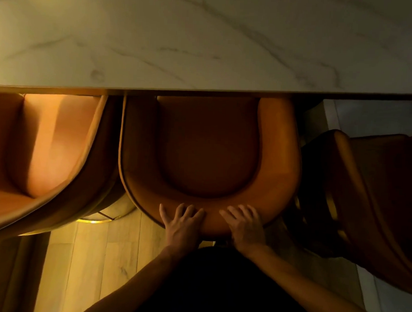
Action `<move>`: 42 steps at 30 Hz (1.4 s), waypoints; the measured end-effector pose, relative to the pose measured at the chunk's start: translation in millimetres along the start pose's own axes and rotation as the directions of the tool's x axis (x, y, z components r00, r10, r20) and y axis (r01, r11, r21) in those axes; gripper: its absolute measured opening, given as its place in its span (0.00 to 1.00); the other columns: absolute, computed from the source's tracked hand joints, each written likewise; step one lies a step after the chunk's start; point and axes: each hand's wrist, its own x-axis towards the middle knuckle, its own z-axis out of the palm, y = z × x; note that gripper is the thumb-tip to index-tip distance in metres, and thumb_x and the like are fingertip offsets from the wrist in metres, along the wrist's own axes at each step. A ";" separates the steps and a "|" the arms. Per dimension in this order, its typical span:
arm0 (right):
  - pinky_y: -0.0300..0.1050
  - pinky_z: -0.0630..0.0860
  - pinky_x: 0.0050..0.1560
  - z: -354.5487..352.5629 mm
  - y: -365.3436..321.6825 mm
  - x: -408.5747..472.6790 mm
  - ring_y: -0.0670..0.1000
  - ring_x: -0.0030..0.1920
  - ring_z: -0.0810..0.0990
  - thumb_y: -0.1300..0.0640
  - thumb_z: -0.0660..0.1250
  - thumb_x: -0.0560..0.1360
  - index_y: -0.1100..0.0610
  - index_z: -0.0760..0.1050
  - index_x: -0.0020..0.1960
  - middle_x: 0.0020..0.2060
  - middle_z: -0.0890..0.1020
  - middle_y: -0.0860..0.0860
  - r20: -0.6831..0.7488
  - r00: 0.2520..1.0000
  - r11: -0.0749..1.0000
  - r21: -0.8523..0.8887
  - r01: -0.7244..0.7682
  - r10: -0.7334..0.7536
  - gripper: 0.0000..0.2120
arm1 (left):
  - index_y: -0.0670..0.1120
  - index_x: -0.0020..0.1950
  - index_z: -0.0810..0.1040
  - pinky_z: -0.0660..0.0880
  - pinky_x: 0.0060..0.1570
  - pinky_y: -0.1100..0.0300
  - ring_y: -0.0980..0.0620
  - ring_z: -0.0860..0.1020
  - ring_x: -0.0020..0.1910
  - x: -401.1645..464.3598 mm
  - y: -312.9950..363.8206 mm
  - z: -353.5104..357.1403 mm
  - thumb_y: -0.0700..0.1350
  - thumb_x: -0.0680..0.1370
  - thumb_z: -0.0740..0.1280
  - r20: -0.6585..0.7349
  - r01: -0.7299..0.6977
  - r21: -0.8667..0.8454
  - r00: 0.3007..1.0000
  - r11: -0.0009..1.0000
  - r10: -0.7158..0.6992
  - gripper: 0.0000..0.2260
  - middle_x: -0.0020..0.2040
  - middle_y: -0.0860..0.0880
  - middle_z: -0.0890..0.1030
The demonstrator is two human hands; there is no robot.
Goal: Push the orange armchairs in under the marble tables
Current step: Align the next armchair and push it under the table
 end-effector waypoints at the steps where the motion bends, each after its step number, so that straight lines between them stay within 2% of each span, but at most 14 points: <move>1: 0.60 0.70 0.64 0.0 0.0 -0.1 0.59 0.61 0.77 0.55 0.68 0.75 0.47 0.72 0.69 0.62 0.79 0.50 -0.003 1.000 1.000 -0.011 0.000 0.000 0.22 | 0.60 0.72 0.63 0.39 0.64 0.23 0.44 0.60 0.73 -0.4 0.1 0.1 0.52 0.74 0.65 -0.002 -0.001 0.004 1.000 1.000 0.001 0.27 0.68 0.52 0.69; 4: 0.58 0.75 0.59 1.3 -0.5 0.4 0.57 0.56 0.80 0.52 0.75 0.68 0.46 0.75 0.65 0.58 0.81 0.49 -0.009 1.000 0.999 -0.049 -0.011 0.010 0.26 | 0.60 0.73 0.63 0.39 0.64 0.23 0.44 0.60 0.73 0.3 0.7 0.7 0.53 0.73 0.67 0.003 -0.003 0.009 1.000 1.000 0.003 0.29 0.68 0.52 0.69; 8: 0.60 0.71 0.64 5.5 1.7 1.6 0.58 0.62 0.77 0.57 0.67 0.75 0.46 0.71 0.69 0.63 0.79 0.49 -0.022 1.000 0.999 -0.033 -0.015 0.014 0.24 | 0.59 0.72 0.64 0.39 0.64 0.23 0.44 0.62 0.72 0.1 -1.3 5.3 0.53 0.70 0.69 -0.005 -0.005 0.013 1.000 1.000 0.005 0.31 0.68 0.52 0.71; 12: 0.60 0.70 0.65 5.8 1.7 2.2 0.58 0.62 0.77 0.57 0.68 0.74 0.46 0.71 0.70 0.64 0.79 0.49 -0.020 1.000 0.999 -0.041 -0.012 0.011 0.25 | 0.59 0.71 0.66 0.39 0.63 0.22 0.43 0.64 0.70 1.6 -0.8 7.5 0.54 0.69 0.71 -0.018 0.007 0.001 1.000 1.000 -0.007 0.32 0.66 0.52 0.72; 14: 0.60 0.65 0.69 3.4 0.0 4.9 0.58 0.67 0.72 0.57 0.69 0.73 0.45 0.66 0.73 0.68 0.75 0.49 0.037 0.999 0.999 -0.048 -0.015 0.017 0.30 | 0.60 0.71 0.66 0.38 0.63 0.23 0.44 0.63 0.70 2.4 -0.2 6.5 0.54 0.68 0.71 -0.016 0.022 -0.003 1.000 1.000 -0.022 0.32 0.66 0.52 0.72; 18: 0.58 0.55 0.73 -1.4 -0.8 7.5 0.56 0.72 0.64 0.51 0.73 0.71 0.44 0.57 0.76 0.73 0.67 0.47 0.127 0.992 0.999 -0.042 -0.019 0.024 0.39 | 0.60 0.72 0.64 0.40 0.64 0.22 0.45 0.63 0.71 2.6 -0.1 4.6 0.56 0.67 0.73 -0.019 0.012 -0.004 1.000 1.000 -0.013 0.34 0.67 0.52 0.72; 23: 0.59 0.53 0.74 -3.1 0.0 5.2 0.54 0.72 0.64 0.40 0.74 0.67 0.44 0.60 0.74 0.70 0.69 0.47 0.074 0.997 1.000 0.006 -0.012 0.012 0.41 | 0.59 0.73 0.63 0.38 0.66 0.25 0.45 0.59 0.74 -0.4 -3.3 -1.9 0.60 0.64 0.76 -0.014 -0.044 -0.047 0.999 0.998 0.044 0.41 0.71 0.53 0.69; 27: 0.62 0.41 0.75 -8.7 11.0 5.7 0.53 0.77 0.56 0.33 0.74 0.64 0.43 0.61 0.74 0.74 0.66 0.47 0.116 0.992 0.987 0.147 -0.070 0.053 0.44 | 0.60 0.74 0.62 0.29 0.65 0.31 0.46 0.47 0.78 -5.4 -21.4 -3.5 0.67 0.62 0.74 -0.018 -0.043 -0.213 0.999 0.976 0.040 0.43 0.77 0.53 0.61; 30: 0.65 0.36 0.73 -12.5 27.8 -1.2 0.57 0.79 0.43 0.26 0.70 0.60 0.39 0.57 0.76 0.80 0.53 0.49 0.204 0.967 0.959 0.205 -0.198 0.156 0.49 | 0.62 0.75 0.60 0.27 0.67 0.34 0.48 0.34 0.77 -17.8 -47.9 4.4 0.77 0.63 0.65 -0.019 0.030 -0.382 0.999 0.924 -0.040 0.44 0.80 0.53 0.47; 33: 0.67 0.36 0.73 -13.2 42.7 -14.3 0.61 0.78 0.35 0.21 0.64 0.57 0.39 0.55 0.78 0.80 0.41 0.51 0.181 0.929 0.865 0.342 -0.367 0.322 0.54 | 0.60 0.77 0.55 0.36 0.69 0.29 0.47 0.31 0.76 -29.2 -68.4 11.3 0.77 0.65 0.61 -0.031 0.207 -0.551 0.963 0.808 -0.268 0.46 0.80 0.53 0.38; 35: 0.71 0.44 0.74 -11.7 50.4 -21.7 0.62 0.78 0.34 0.23 0.66 0.61 0.43 0.53 0.79 0.80 0.39 0.52 0.124 0.847 0.706 0.497 -0.504 0.517 0.53 | 0.60 0.78 0.48 0.44 0.70 0.27 0.43 0.34 0.77 -32.8 -72.3 10.8 0.76 0.61 0.66 0.009 0.335 -0.675 0.894 0.657 -0.447 0.52 0.80 0.51 0.36; 37: 0.72 0.53 0.73 -11.3 55.5 -26.0 0.63 0.78 0.38 0.31 0.73 0.64 0.42 0.46 0.80 0.79 0.38 0.52 0.180 0.724 0.420 0.712 -0.563 0.666 0.54 | 0.62 0.78 0.44 0.56 0.69 0.29 0.37 0.45 0.78 -32.9 -72.4 6.2 0.71 0.56 0.76 0.108 0.380 -0.819 0.839 0.431 -0.534 0.59 0.80 0.49 0.40; 39: 0.70 0.60 0.72 -12.3 56.5 -23.4 0.63 0.78 0.51 0.44 0.79 0.66 0.39 0.37 0.78 0.80 0.43 0.53 0.275 0.703 0.132 0.875 -0.465 0.655 0.59 | 0.61 0.77 0.44 0.74 0.58 0.34 0.34 0.61 0.73 -29.1 -72.3 1.7 0.62 0.55 0.82 0.212 0.352 -0.919 0.822 0.180 -0.528 0.62 0.79 0.45 0.52; 42: 0.71 0.67 0.68 -16.6 47.2 -13.2 0.62 0.74 0.64 0.55 0.79 0.68 0.36 0.33 0.77 0.79 0.55 0.54 0.342 0.691 -0.086 0.922 -0.377 0.637 0.60 | 0.61 0.74 0.50 0.80 0.39 0.42 0.32 0.77 0.56 -22.8 -65.5 -3.1 0.50 0.68 0.79 0.428 0.382 -0.904 0.788 -0.193 -0.442 0.46 0.71 0.38 0.66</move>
